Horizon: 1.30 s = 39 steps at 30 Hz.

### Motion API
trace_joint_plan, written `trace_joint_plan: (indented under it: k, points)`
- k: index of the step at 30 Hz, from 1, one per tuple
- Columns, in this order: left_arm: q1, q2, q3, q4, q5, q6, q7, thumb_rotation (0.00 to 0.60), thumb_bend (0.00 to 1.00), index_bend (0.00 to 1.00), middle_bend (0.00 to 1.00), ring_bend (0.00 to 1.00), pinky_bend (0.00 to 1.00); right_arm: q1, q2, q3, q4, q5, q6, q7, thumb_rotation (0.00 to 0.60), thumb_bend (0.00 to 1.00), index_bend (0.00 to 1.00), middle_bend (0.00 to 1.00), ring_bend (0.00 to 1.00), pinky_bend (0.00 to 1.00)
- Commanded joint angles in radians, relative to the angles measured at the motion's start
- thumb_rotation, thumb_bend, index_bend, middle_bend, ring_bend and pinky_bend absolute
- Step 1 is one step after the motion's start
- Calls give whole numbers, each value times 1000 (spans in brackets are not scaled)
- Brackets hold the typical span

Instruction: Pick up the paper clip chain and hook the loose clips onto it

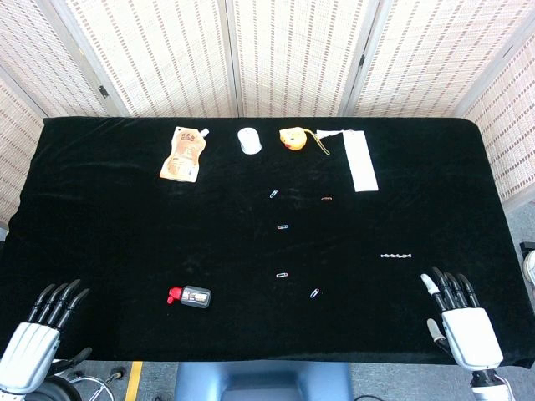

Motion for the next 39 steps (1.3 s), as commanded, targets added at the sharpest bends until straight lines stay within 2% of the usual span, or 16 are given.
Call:
trace_joint_plan:
  k: [1,9,12,17,21,27,29,35,39]
  points:
    - [0,0,1,0,0,-2,1,600,120,0,0,0,0,-1,1,1,-1,-1,1,0,600,419,0,0,0,0]
    - [2,4,4,2,8,6,-11,600,120,0,0,0,0,8,9,6,-4,12,-24,18,600,418,0,0,0,0]
    - [3,11,5,2,6,10,-28,600,120,0,0,0,0,38,20,4,8,7,-69,70,600,418,5,0,0,0]
    - [-2,29,-3,5,-11,16,-72,600,120,0,0,0,0,87,16,37,28,18,-116,116,600,416,77,0,0,0]
    - [-2,35,-2,4,-7,21,-87,600,119,0,0,0,0,131,29,79,-31,70,-175,37,600,416,118,0,0,0]
    - [2,34,6,12,7,26,-90,600,120,0,0,0,0,204,13,148,-102,217,-286,-144,600,416,219,0,0,0]
    - [2,35,7,13,10,28,-93,600,120,0,0,0,0,234,-9,166,-86,252,-321,-175,600,416,257,0,0,0]
    - [6,41,8,16,8,39,-118,600,120,0,0,0,0,300,-59,198,-10,325,-405,-163,600,416,323,0,0,0]
    - [6,47,-1,20,-7,48,-139,600,120,0,0,0,0,345,-125,217,89,354,-464,-75,600,415,364,0,0,0]
